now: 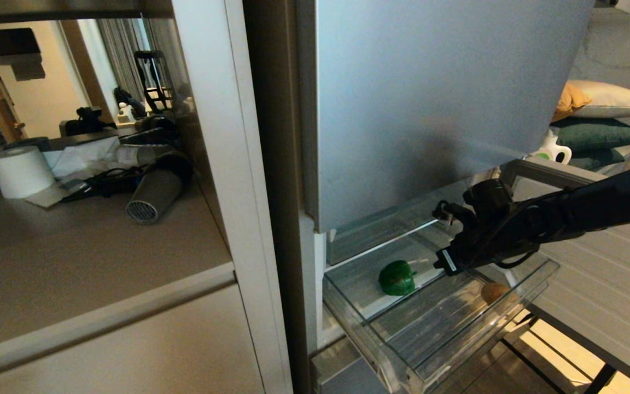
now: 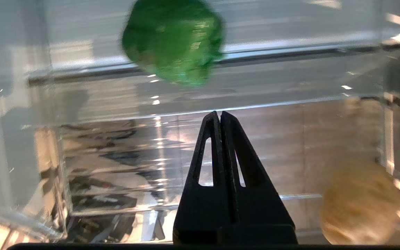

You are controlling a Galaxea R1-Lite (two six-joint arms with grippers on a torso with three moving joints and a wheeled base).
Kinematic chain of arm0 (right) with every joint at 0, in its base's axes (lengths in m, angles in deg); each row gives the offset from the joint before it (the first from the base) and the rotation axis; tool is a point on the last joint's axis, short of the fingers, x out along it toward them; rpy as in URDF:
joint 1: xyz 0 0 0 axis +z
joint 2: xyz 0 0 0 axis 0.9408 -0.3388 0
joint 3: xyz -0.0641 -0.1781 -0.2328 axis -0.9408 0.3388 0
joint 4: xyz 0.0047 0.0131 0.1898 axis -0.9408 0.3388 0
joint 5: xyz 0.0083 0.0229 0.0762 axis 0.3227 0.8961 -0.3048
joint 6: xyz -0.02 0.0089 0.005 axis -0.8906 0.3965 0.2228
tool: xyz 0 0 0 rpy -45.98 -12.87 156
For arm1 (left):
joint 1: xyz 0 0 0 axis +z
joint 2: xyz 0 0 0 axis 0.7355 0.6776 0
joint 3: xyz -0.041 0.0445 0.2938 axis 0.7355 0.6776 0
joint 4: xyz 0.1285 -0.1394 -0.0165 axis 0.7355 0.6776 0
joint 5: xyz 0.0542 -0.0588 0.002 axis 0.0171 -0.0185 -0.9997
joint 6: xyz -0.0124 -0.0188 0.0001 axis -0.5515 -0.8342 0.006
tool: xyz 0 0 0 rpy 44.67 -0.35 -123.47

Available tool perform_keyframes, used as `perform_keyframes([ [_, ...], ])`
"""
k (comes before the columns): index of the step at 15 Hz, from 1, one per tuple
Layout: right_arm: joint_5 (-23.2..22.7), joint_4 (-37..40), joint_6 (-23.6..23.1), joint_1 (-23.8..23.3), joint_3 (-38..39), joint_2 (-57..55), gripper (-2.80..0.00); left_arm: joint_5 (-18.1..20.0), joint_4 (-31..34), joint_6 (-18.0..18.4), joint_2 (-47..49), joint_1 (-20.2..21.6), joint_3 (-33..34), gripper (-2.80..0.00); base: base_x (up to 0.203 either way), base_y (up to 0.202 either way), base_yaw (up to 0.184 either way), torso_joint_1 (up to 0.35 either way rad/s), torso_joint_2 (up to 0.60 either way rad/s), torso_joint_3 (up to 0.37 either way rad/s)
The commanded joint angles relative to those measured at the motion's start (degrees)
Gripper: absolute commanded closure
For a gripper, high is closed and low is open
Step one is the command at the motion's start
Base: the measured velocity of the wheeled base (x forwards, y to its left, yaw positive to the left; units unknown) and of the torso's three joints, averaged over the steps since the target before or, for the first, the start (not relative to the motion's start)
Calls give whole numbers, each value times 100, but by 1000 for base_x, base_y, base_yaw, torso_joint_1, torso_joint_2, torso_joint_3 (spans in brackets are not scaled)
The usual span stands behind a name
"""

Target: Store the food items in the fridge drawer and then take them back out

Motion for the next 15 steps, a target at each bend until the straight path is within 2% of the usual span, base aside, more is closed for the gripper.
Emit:
perform_keyframes([
  [1, -30, -2, -72, 35, -42, -75, -280, -1, -3, 0, 9, 0, 62, 0, 0, 0, 0, 0, 0, 0],
  [4, -17, 0, -258, 51, -396, -343, -280, -1, -3, 0, 9, 0, 62, 0, 0, 0, 0, 0, 0, 0],
  [8, 43, -2, -951, 131, -550, -619, -280, -1, -3, 0, 9, 0, 62, 0, 0, 0, 0, 0, 0, 0],
  [15, 28, 0, -823, 299, -1185, -1182, -280, -1, -3, 0, 9, 0, 62, 0, 0, 0, 0, 0, 0, 0],
])
